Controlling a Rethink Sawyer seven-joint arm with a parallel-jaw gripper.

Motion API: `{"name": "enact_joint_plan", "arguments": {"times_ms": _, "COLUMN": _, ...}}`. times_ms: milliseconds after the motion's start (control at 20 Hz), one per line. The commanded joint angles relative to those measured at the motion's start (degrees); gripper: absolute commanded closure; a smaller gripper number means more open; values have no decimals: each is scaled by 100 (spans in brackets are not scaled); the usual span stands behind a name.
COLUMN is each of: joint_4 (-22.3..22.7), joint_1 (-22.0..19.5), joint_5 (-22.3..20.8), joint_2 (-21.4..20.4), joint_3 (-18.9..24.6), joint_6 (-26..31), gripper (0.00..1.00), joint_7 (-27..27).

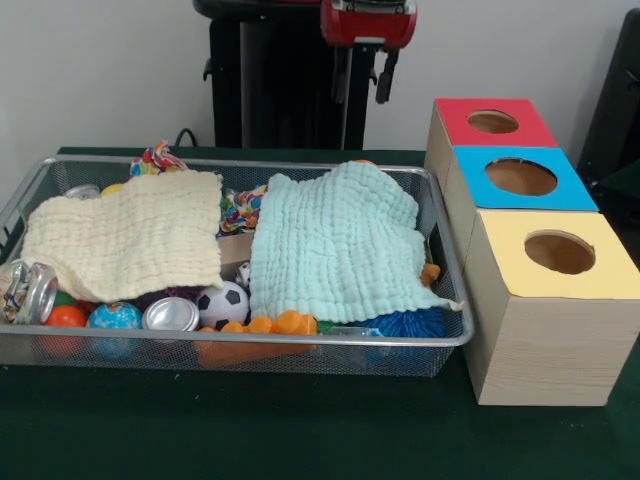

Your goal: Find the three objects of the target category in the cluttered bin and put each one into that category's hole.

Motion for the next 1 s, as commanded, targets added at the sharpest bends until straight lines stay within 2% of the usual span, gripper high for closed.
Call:
{"name": "enact_joint_plan", "arguments": {"times_ms": 50, "joint_4": -937, "joint_1": -288, "joint_5": -453, "joint_2": 847, "joint_3": 590, "joint_6": -315, "gripper": 0, "joint_7": 49}}
{"name": "enact_joint_plan", "arguments": {"times_ms": 200, "joint_4": -1079, "joint_1": -339, "joint_5": -521, "joint_2": 962, "joint_3": 653, "joint_6": -267, "gripper": 0, "joint_7": 46}}
{"name": "enact_joint_plan", "arguments": {"times_ms": 500, "joint_4": -1264, "joint_1": -529, "joint_5": -743, "joint_2": 1223, "joint_3": 781, "joint_6": -526, "gripper": 0, "joint_7": 61}}
{"name": "enact_joint_plan", "arguments": {"times_ms": 1000, "joint_4": -1627, "joint_1": -768, "joint_5": -1115, "joint_2": 1784, "joint_3": 974, "joint_6": -1224, "gripper": 0, "joint_7": 209}}
